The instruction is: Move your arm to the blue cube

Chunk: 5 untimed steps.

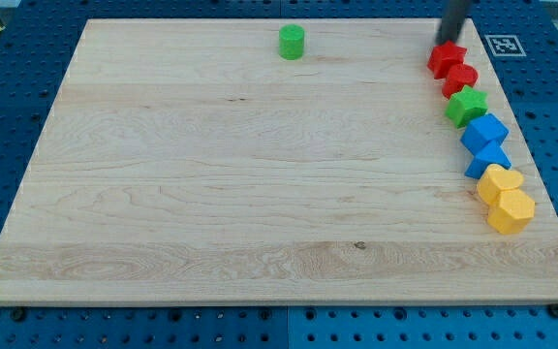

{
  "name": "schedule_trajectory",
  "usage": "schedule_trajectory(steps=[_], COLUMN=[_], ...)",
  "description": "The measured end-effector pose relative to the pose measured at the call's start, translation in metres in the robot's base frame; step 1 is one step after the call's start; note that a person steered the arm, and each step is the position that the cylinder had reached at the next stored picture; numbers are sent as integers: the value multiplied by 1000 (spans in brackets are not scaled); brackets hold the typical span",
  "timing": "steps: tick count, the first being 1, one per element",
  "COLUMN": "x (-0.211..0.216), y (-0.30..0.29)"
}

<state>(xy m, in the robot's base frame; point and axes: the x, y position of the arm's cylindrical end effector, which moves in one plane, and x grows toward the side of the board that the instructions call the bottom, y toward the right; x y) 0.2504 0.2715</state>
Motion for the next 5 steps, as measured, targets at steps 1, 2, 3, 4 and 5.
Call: schedule_trajectory(steps=[1, 2, 3, 4, 5], x=[23, 83, 135, 136, 156], y=[66, 74, 71, 71, 48])
